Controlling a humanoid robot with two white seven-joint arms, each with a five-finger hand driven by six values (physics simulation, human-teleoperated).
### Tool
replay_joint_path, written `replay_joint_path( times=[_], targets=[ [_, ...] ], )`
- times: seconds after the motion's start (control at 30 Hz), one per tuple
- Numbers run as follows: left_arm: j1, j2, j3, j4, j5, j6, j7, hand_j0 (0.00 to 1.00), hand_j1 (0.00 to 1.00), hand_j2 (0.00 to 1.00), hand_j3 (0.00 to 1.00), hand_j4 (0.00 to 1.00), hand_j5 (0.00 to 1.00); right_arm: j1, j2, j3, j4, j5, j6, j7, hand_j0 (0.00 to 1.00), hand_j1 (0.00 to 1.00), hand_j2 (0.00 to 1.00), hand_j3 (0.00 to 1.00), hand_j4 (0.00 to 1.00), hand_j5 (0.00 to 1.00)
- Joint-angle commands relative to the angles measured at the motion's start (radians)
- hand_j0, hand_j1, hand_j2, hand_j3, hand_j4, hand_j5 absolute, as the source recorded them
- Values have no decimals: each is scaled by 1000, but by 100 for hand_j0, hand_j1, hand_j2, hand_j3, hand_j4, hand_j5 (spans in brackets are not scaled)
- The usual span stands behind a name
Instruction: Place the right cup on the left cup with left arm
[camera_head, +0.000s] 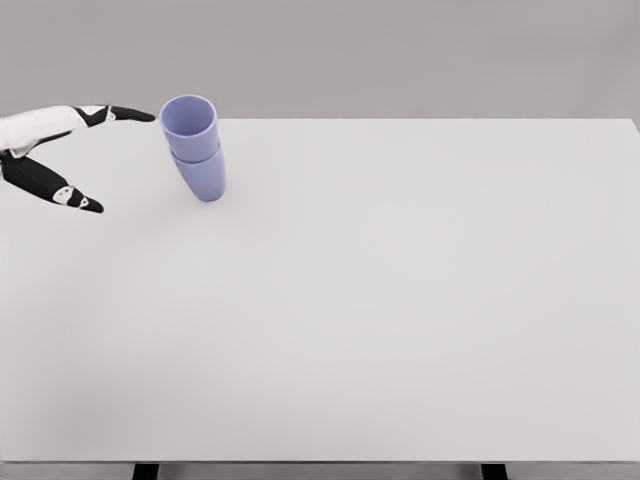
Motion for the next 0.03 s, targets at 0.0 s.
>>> replay_joint_path(
  times=[0.0],
  targets=[
    [0,-23,-4,-1,4,3,0,100,100,100,100,100,100,2,0,0,-1,0,0,0,100,100,100,100,100,100]
  ],
)
